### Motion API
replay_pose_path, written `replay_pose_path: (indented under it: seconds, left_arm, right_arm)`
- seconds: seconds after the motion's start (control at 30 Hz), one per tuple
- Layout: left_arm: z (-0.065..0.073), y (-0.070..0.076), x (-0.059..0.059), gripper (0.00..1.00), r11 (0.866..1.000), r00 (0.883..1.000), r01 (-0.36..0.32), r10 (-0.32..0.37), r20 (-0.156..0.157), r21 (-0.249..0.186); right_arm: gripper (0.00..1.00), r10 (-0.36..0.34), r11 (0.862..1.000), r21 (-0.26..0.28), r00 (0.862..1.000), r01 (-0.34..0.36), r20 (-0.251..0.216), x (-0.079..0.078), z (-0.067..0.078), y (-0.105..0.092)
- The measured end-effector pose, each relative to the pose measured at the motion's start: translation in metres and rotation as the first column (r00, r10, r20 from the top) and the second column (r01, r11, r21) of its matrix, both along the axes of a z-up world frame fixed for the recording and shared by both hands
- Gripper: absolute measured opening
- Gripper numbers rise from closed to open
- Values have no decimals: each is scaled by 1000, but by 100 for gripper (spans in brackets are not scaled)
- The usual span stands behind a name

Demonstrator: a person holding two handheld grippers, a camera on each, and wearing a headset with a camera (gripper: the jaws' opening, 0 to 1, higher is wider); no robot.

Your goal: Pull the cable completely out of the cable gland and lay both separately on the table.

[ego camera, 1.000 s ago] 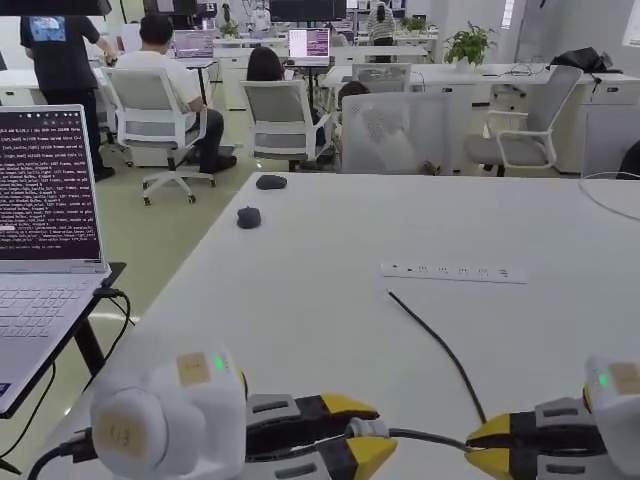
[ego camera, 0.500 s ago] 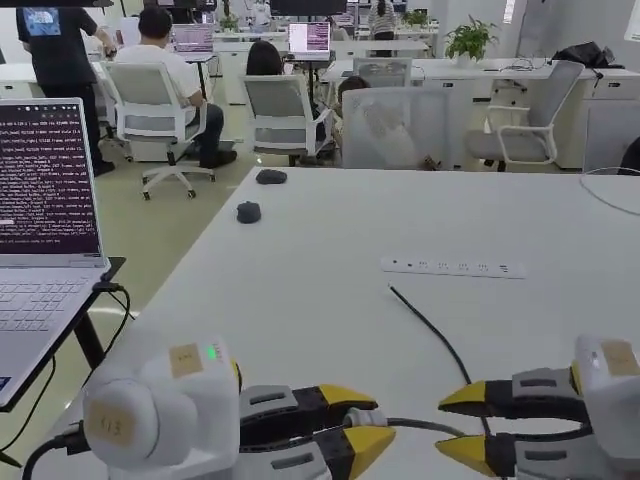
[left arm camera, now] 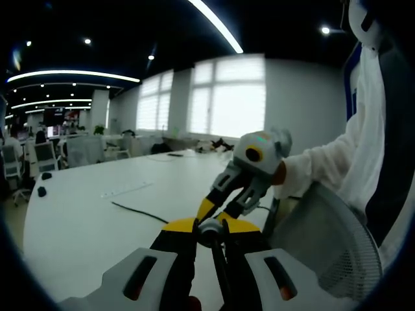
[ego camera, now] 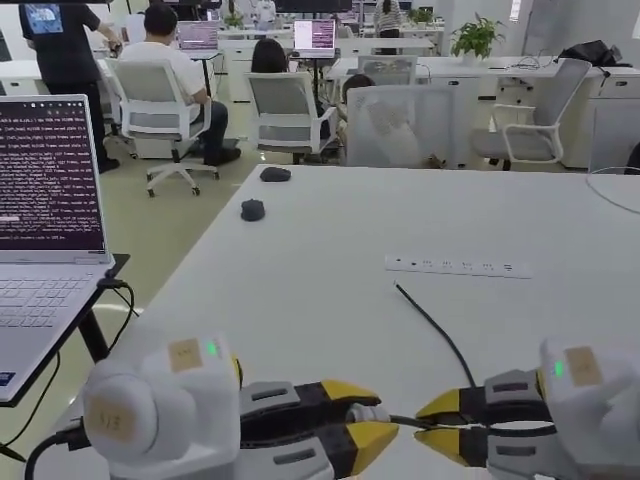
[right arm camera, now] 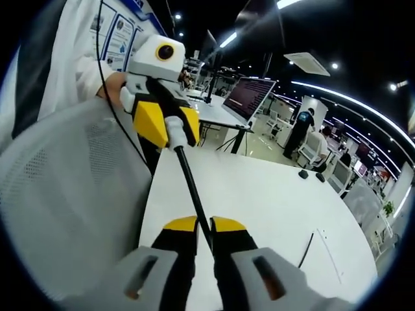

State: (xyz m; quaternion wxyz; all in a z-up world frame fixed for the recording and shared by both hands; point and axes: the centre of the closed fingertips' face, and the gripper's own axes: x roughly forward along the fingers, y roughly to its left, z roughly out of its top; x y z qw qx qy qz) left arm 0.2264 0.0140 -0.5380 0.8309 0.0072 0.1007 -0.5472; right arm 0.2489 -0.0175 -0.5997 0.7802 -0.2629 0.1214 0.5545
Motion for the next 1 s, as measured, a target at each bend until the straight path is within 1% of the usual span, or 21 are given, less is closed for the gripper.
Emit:
replay_pose_path:
  seconds: [0.17, 0.33, 0.63, 0.77, 0.83, 0.9, 0.93, 1.0]
  left_arm:
    - [2, 1, 1, 16, 1000, 1000, -6, 6, 0, -10]
    - [2, 2, 3, 16, 1000, 1000, -14, 14, 1, -12]
    - [4, 3, 5, 16, 999, 999, -31, 31, 6, -19]
    - [5, 5, 7, 16, 999, 999, -41, 41, 7, -21]
    - [4, 6, 9, 16, 999, 999, -51, 51, 8, -16]
    - [4, 8, 11, 16, 998, 998, -63, 63, 11, -17]
    - [5, 9, 12, 16, 997, 997, -70, 71, 10, -21]
    - [5, 11, 14, 16, 996, 997, -81, 81, 10, -22]
  right_arm:
    - [6, -4, 1000, 5, 1000, 4, 1, 2, 1, -3]
    - [6, -19, 1000, -24, 1000, 19, 8, 7, -3, -8]
    - [6, -80, 994, -72, 997, 80, 9, 21, -13, -31]
    - [6, -107, 991, -82, 994, 107, 1, 26, -18, -40]
    - [6, -119, 990, -83, 993, 118, -11, 28, -21, -45]
    - [6, -147, 985, -93, 989, 145, -18, 33, -25, -53]
    - [6, -177, 979, -104, 984, 174, -26, 37, -29, -60]
    - [6, -202, 974, -107, 979, 198, -34, 42, -31, -67]
